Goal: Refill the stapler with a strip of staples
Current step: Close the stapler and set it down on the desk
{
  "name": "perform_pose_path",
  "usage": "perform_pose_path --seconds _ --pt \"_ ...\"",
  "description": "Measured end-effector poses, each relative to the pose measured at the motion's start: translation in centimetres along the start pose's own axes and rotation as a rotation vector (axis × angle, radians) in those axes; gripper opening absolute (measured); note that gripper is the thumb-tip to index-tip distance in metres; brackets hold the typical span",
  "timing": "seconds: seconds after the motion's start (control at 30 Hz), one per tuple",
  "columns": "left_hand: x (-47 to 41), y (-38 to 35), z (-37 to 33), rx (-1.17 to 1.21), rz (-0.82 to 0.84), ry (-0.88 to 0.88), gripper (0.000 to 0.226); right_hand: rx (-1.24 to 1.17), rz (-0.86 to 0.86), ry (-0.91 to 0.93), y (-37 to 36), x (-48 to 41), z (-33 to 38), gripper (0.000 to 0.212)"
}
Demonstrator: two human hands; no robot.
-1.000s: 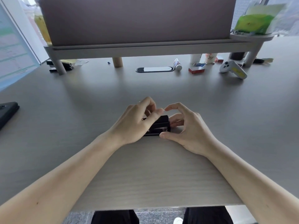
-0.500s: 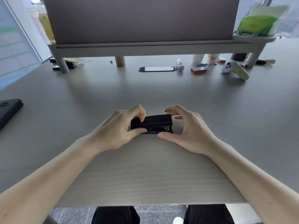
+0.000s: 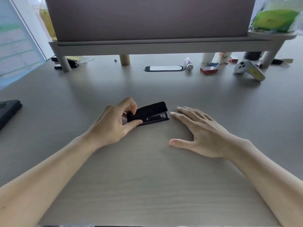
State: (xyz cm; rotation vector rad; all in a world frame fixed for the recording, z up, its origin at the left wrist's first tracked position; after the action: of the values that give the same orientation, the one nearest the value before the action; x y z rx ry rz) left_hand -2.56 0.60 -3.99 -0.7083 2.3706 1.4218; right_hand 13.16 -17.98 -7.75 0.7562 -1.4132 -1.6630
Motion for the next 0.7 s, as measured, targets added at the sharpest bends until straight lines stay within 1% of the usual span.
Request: perform_pose_path --seconds 0.13,0.3,0.4,0.53,0.7 --pt "-3.7 0.0 3.3 -0.05 -0.145 0.087 0.036 0.0 0.013 0.006 0.3 -2.3 -0.6 0.109" --pt "-8.9 -1.1 7.3 -0.174 -0.214 0.177 0.031 0.0 -0.001 0.016 0.6 -5.9 -1.3 0.102" --pt "-11.7 -1.8 9.6 -0.215 -0.218 0.233 0.03 0.001 -0.002 0.023 0.6 -7.3 -1.7 0.098" --pt "-14.0 -2.6 11.9 -0.256 -0.23 0.273 0.027 0.006 0.007 0.033 0.6 -8.2 -2.1 0.106" --pt "-15.9 -3.1 13.4 -0.285 -0.223 0.251 0.026 0.002 0.003 0.049 0.5 -8.4 -2.2 0.108"
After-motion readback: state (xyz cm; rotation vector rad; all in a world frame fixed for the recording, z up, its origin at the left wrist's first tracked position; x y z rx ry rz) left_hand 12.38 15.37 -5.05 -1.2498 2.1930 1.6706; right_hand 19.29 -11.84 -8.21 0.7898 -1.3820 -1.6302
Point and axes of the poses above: each hand's wrist, its own x-axis away from the middle knuckle, its own y-axis out of the back of the hand, z = x × y, the point moved 7 cm from there along -x, towards the middle knuckle, and after that the axes turned 8 degrees about -y, right-handed, at the moved point
